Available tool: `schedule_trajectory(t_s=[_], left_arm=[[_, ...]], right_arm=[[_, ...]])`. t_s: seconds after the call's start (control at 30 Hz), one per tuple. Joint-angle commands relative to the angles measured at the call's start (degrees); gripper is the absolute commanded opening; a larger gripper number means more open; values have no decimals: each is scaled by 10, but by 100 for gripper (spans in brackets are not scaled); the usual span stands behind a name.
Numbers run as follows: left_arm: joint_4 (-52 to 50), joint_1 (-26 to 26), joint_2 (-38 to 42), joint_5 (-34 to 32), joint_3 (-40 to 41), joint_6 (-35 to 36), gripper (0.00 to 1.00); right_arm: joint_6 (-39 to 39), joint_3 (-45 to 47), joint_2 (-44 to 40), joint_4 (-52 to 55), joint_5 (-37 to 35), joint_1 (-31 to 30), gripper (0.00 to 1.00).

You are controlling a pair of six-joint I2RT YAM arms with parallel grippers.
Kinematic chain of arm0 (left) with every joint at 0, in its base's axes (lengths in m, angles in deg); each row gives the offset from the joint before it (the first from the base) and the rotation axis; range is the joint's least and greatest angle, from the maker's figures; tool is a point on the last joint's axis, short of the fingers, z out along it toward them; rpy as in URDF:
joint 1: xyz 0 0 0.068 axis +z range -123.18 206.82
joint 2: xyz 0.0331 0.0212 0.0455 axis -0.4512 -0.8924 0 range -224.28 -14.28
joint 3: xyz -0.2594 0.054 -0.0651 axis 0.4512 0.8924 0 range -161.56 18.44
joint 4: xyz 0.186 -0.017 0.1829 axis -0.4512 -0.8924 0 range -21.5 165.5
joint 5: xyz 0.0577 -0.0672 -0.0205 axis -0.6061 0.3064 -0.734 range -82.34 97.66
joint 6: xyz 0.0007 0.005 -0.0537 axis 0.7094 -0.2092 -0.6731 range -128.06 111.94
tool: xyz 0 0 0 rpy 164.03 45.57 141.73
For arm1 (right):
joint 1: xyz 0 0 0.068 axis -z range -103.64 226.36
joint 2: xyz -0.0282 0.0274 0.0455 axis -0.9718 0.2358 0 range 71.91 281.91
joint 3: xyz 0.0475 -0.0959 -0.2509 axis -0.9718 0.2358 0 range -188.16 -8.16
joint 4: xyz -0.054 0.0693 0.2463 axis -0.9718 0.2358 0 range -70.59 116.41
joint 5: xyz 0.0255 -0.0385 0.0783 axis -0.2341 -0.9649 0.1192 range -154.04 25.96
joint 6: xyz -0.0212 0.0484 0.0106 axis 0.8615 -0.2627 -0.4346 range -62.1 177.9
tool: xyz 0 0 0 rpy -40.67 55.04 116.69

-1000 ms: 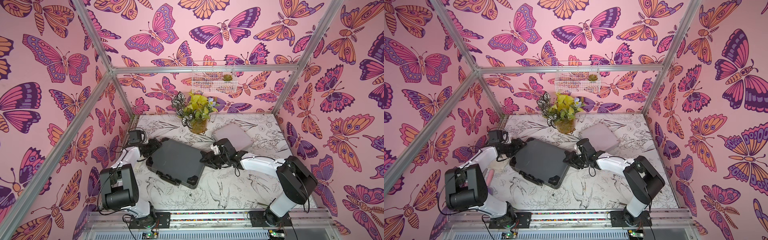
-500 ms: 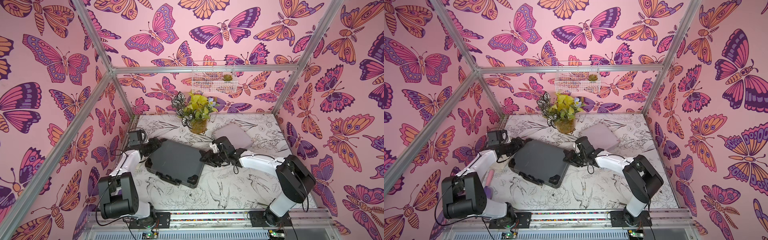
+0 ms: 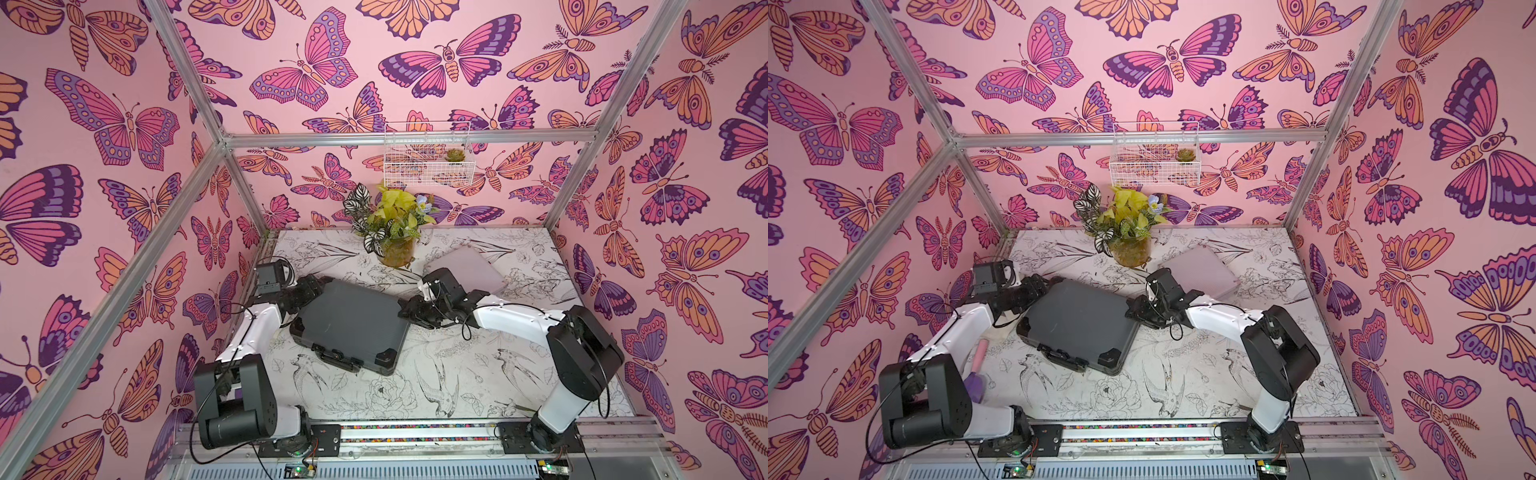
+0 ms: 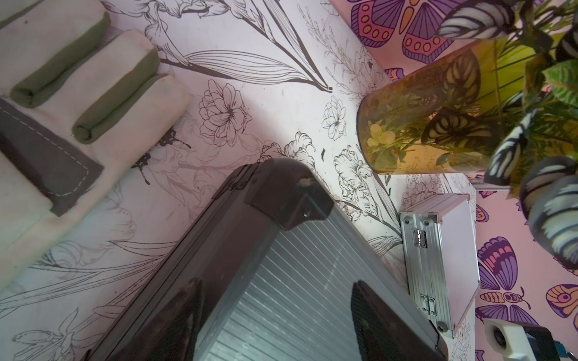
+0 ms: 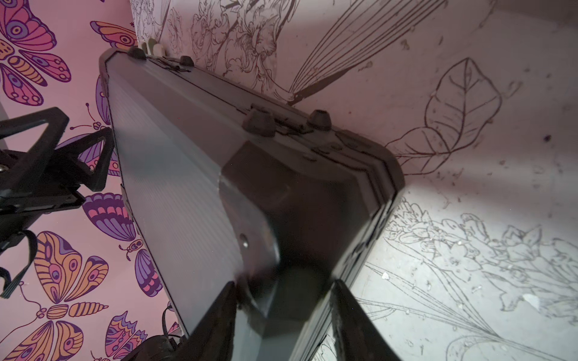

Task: Open the poker set cases
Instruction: Adjust the poker set case at the center of the board.

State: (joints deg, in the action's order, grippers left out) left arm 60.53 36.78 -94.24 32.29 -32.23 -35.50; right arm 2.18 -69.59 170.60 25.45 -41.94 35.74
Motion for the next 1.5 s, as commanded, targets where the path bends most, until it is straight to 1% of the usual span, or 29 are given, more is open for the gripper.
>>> schedule_trajectory(t_s=[0.0, 0.1, 0.23, 0.4, 0.67, 0.8, 0.9, 0.97, 1.13, 1.3, 1.47], left_arm=[[-109, -20, -15, 60, 37, -24, 77], [-109, -19, -23, 53, 44, -29, 77], [-111, -15, -17, 21, 55, -40, 78], [-115, -10, -11, 0, 62, -35, 78], [-112, -11, -34, 35, 80, -51, 74], [-104, -18, -37, 54, 101, -64, 73], [-81, -35, -35, 63, 118, -80, 72], [-72, -51, -44, 69, 118, -88, 71], [-44, -78, -80, 88, 112, -112, 71], [-23, -82, -107, 93, 91, -126, 69], [-12, -83, -140, 105, 62, -131, 68]], right_arm=[[-5, -2, 20, -89, -1, -16, 50], [-4, 4, 18, -91, -4, -24, 50], [-11, 5, 33, -107, 11, -26, 52], [-11, -2, 42, -120, 12, -27, 54], [-20, 7, 51, -152, 18, -24, 51], [-19, 1, 63, -161, 16, -8, 50], [-30, -3, 79, -182, 19, 7, 47], [-27, -15, 88, -181, 14, 12, 45], [13, -78, 120, -119, 13, 15, 45], [41, -133, 155, -96, 19, 15, 43], [46, -179, 198, -96, 27, 20, 43]])
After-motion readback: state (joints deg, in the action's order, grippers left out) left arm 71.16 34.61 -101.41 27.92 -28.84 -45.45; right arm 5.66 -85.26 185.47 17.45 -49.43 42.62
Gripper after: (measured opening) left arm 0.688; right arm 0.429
